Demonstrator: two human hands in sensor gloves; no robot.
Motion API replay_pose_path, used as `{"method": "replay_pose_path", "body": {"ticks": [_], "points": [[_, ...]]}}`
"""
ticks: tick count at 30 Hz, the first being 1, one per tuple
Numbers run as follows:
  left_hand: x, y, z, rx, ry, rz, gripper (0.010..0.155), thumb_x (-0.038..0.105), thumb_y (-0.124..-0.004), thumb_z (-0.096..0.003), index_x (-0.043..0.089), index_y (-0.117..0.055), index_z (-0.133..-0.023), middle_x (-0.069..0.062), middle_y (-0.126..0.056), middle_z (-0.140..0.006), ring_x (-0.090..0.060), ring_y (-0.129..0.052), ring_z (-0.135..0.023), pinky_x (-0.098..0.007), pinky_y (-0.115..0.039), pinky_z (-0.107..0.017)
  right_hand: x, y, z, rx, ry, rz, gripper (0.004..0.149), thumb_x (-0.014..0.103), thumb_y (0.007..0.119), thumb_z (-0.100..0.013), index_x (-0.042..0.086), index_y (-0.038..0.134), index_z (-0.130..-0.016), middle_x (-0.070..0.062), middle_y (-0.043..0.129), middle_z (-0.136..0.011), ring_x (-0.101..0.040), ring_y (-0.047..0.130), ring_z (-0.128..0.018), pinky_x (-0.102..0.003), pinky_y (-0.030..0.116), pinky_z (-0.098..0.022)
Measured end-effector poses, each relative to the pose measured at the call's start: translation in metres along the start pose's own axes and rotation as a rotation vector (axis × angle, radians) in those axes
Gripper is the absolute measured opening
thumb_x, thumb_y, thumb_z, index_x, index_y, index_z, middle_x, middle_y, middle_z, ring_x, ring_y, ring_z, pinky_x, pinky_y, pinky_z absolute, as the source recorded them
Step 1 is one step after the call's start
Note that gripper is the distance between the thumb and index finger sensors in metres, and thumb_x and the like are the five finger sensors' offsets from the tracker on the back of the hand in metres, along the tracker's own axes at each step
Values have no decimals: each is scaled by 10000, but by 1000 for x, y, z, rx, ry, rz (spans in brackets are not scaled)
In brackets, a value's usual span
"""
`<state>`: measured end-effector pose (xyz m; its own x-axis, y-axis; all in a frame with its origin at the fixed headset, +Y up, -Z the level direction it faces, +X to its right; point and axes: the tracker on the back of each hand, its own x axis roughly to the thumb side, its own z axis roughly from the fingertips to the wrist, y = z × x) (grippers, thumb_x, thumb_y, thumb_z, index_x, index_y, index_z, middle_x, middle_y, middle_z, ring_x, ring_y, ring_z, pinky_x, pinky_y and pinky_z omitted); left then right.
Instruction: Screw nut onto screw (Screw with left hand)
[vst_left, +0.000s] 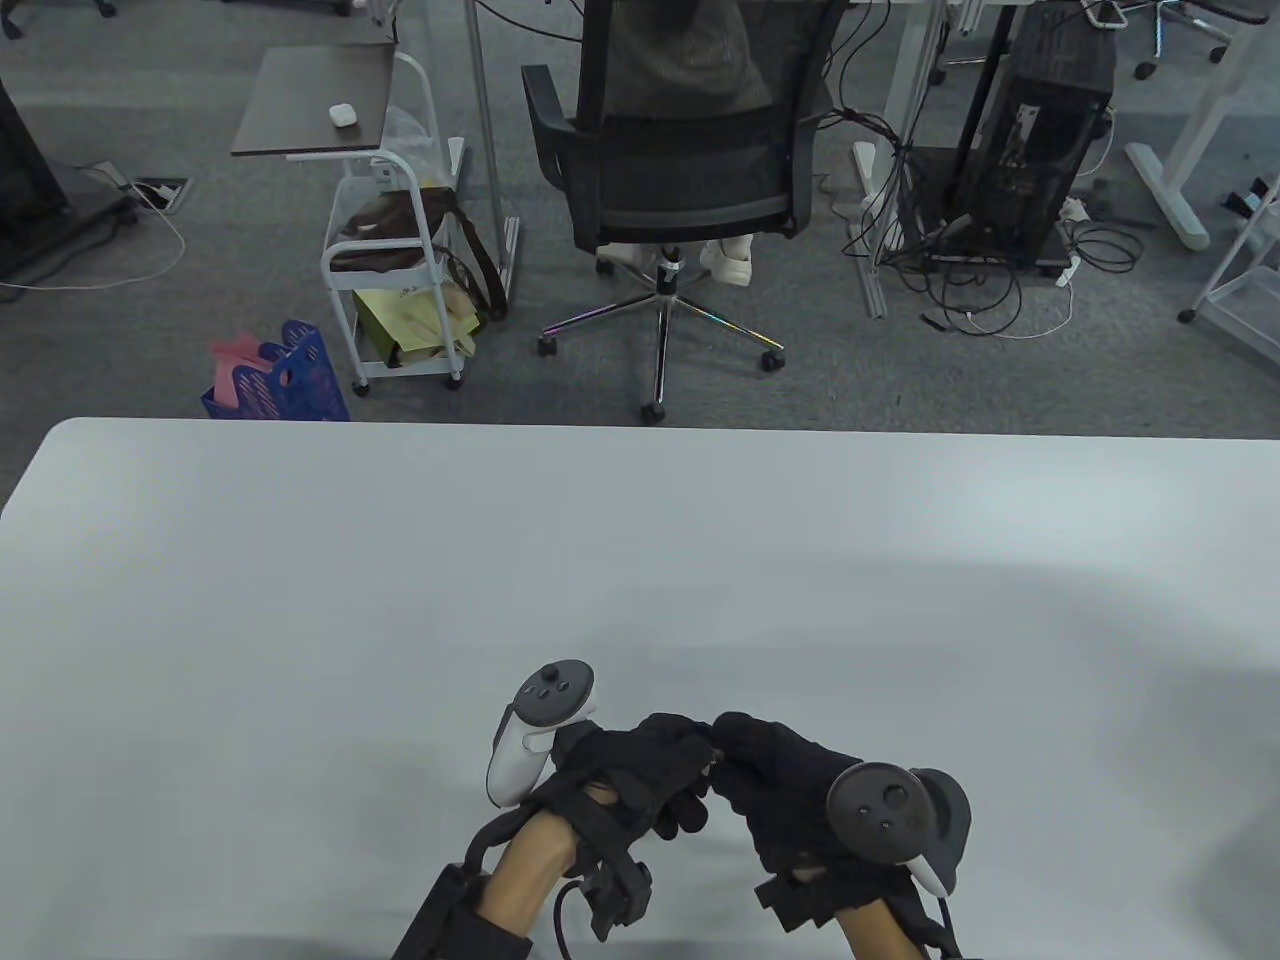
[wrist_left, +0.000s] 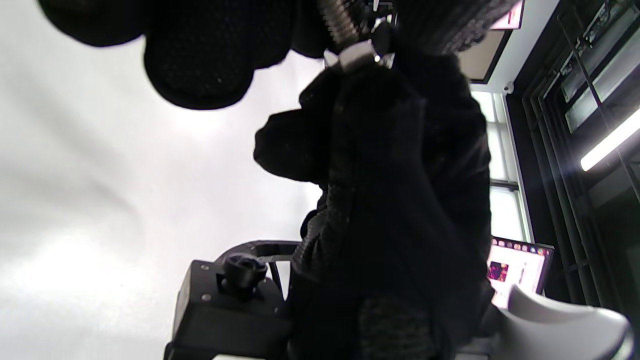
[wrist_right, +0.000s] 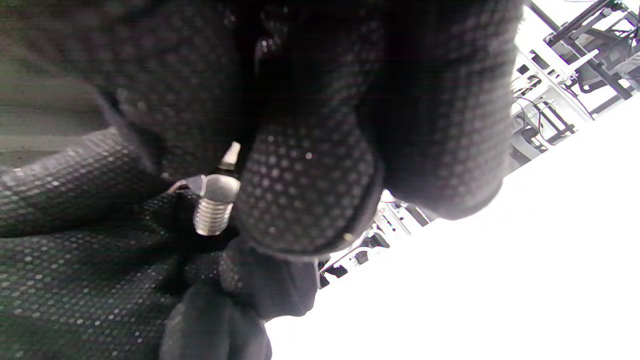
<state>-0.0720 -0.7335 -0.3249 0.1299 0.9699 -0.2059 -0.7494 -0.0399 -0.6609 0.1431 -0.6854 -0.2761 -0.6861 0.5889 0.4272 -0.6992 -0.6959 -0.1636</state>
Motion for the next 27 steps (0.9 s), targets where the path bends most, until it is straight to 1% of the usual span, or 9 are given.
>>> {"method": "replay_pose_path", "body": {"ticks": [4,9,11,13,15,20,22,24,27], "points": [[1,1,-1,25,9,-22,575,409,-685,-451,14,-761,-862,-289,-799,-774,-449,-908,-497,-580,-716,-387,0,0,0,3,1,-2,477,354,950,-303,186,893,-746,-24,1050,-590,-83,1156,-277,-349,1030,-288],[1,0,-1,-33,-8,-14,570,380,-686,-458,51,-637,-921,-263,-714,-839,-420,-868,-568,-559,-695,-435,1,0,0,-2,-2,-9,476,353,951,-303,187,893,-745,-24,1049,-591,-84,1156,-276,-349,1030,-288],[0,0,-1,-34,-16,-2,657,456,-664,-460,68,-571,-982,-261,-692,-866,-416,-860,-593,-552,-692,-452,0,0,0,-3,0,-10,478,355,951,-302,185,894,-744,-25,1050,-589,-84,1156,-276,-349,1029,-288],[-1,0,-1,7,4,-14,660,455,-666,-456,41,-612,-967,-281,-712,-852,-436,-868,-578,-566,-693,-440,0,0,0,0,1,-4,478,354,951,-302,185,893,-745,-26,1050,-588,-84,1156,-276,-349,1029,-289],[0,0,-2,15,0,-30,588,422,-680,-453,28,-730,-886,-287,-768,-806,-446,-894,-532,-576,-706,-413,0,0,0,-1,2,-5,477,354,951,-302,186,894,-744,-24,1050,-589,-83,1156,-276,-349,1029,-288],[3,0,-1,-25,-18,-27,567,380,-695,-453,50,-645,-912,-257,-723,-830,-415,-873,-559,-558,-697,-430,1,0,0,-5,-2,-15,477,355,951,-302,186,893,-745,-25,1049,-591,-84,1156,-277,-350,1030,-288],[1,0,-1,-31,-21,-3,647,451,-673,-459,70,-572,-973,-257,-692,-862,-412,-859,-591,-550,-692,-450,1,-1,0,-5,-1,-14,477,354,951,-302,186,894,-744,-24,1050,-590,-83,1156,-277,-350,1029,-288],[-1,0,-1,8,-1,-2,662,468,-668,-455,48,-608,-962,-274,-712,-849,-429,-867,-578,-562,-694,-441,0,0,0,-1,0,-8,477,354,951,-302,186,893,-745,-24,1050,-589,-83,1155,-278,-349,1029,-289],[1,1,-3,18,-7,-34,578,415,-686,-453,25,-735,-876,-280,-782,-788,-441,-899,-517,-574,-709,-404,1,0,0,-1,1,-7,477,354,951,-301,187,893,-745,-23,1050,-590,-83,1156,-277,-348,1030,-288]]}}
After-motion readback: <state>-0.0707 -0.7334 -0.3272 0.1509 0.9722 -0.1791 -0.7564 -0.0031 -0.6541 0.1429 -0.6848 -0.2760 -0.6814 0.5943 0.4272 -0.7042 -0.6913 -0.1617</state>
